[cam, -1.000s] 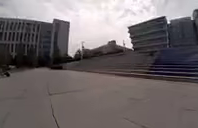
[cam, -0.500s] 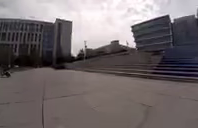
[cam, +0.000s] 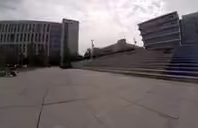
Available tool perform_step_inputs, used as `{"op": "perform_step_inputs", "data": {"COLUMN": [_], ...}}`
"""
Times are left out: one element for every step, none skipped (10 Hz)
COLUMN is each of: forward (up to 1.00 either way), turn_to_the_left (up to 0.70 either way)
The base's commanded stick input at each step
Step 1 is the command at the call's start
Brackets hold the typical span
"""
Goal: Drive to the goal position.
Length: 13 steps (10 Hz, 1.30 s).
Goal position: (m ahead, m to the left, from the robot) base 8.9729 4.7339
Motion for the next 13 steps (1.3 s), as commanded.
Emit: {"op": "perform_step_inputs", "data": {"forward": [0.66,0.66,0.66,0.66,0.66,0.66,0.66,0.66,0.66,0.66,0.66,0.66,0.66], "turn_to_the_left": [0.0,0.0,0.0,0.0,0.05,0.18,0.31,0.32,0.32,0.32,0.32,0.32,0.26]}}
